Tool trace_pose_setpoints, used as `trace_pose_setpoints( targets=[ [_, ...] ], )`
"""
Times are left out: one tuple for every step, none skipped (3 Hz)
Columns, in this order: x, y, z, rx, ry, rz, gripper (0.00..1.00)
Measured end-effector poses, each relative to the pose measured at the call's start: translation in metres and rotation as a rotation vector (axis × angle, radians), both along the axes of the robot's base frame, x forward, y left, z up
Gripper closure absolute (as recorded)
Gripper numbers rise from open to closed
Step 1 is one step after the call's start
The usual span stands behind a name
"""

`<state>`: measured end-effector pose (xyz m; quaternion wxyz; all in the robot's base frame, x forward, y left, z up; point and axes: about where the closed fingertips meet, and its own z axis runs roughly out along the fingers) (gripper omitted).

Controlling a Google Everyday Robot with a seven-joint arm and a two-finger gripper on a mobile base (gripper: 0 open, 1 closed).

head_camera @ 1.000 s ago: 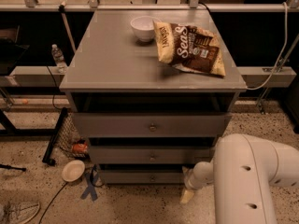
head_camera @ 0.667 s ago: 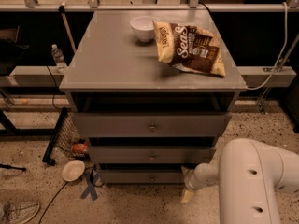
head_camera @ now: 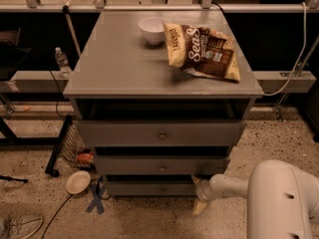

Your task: Open bottom drawer

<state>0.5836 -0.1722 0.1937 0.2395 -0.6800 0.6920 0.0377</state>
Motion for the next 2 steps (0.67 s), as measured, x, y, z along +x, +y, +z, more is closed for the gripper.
trace_pose_setpoints(
  targets=[
    [0.0325,0.0027,-0.0359,0.057,-0.003,0.033,0.00],
    [0.0333,0.0024,-0.0360,0.057,-0.004,0.032,0.00]
  ],
)
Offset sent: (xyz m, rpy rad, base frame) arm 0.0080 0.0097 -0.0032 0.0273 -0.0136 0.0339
